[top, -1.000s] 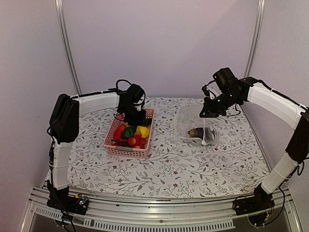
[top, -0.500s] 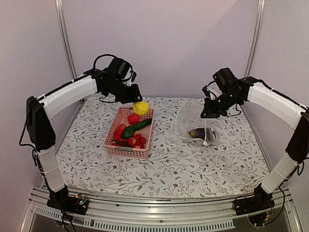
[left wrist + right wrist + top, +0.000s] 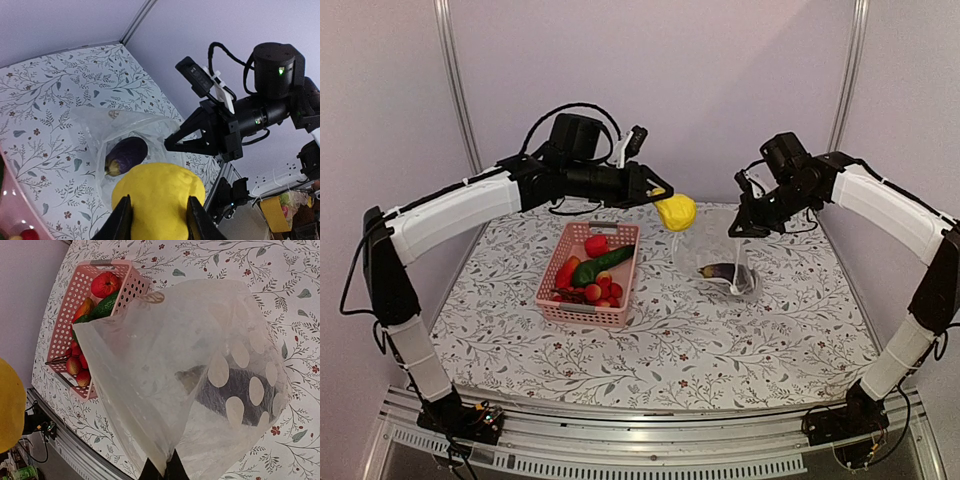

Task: Place the food in the zip-top bag and seal the zipper
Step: Place the fake fruit in the zipper food storage bag.

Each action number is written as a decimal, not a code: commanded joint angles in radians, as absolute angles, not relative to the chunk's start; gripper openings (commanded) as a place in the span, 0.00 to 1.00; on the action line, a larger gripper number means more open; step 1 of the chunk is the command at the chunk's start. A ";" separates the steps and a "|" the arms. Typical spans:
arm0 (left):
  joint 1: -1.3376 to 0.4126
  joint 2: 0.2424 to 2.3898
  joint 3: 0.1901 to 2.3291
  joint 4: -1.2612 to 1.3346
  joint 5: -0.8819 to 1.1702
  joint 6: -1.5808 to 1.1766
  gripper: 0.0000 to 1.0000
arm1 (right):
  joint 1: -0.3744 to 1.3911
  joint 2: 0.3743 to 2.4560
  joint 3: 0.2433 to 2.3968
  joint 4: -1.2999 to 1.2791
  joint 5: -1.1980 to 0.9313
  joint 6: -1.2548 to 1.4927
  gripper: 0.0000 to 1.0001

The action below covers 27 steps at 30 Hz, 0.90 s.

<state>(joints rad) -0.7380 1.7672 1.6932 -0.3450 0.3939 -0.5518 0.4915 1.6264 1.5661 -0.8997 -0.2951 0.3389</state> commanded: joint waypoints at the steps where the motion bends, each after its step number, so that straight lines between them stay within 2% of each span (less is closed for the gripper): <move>1: -0.794 1.844 1.728 -0.275 0.442 -0.554 0.17 | 0.510 1.646 1.592 -0.884 -0.354 0.374 0.00; 7: -0.839 1.972 1.825 -0.321 0.368 -0.556 0.15 | 0.526 1.635 1.598 -0.868 -0.401 0.422 0.00; 9: -0.845 2.015 1.863 -0.332 0.330 -0.562 0.19 | 0.527 1.628 1.600 -0.862 -0.422 0.435 0.00; 10: -0.847 2.038 1.887 -0.345 0.306 -0.568 0.26 | 0.528 1.626 1.601 -0.862 -0.430 0.440 0.00; 13: -0.847 2.113 1.989 -0.410 0.228 -0.583 0.56 | 0.527 1.619 1.607 -0.862 -0.448 0.456 0.00; 16: -0.847 2.127 2.056 -0.443 0.167 -0.577 0.75 | 0.526 1.620 1.619 -0.870 -0.450 0.460 0.00; 17: -0.847 2.110 2.054 -0.435 0.150 -0.571 0.78 | 0.526 1.621 1.622 -0.870 -0.450 0.460 0.00; 21: -0.849 2.022 2.011 -0.433 0.110 -0.525 0.80 | 0.527 1.621 1.619 -0.866 -0.440 0.462 0.00; 27: -0.849 1.835 1.772 -0.426 0.035 -0.521 0.76 | 0.526 1.607 1.577 -0.841 -0.423 0.466 0.00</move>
<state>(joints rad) -0.8379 1.9663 1.8908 -0.4194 0.1051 -0.5419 0.5236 1.6371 1.5967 -0.8703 -0.4282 0.4568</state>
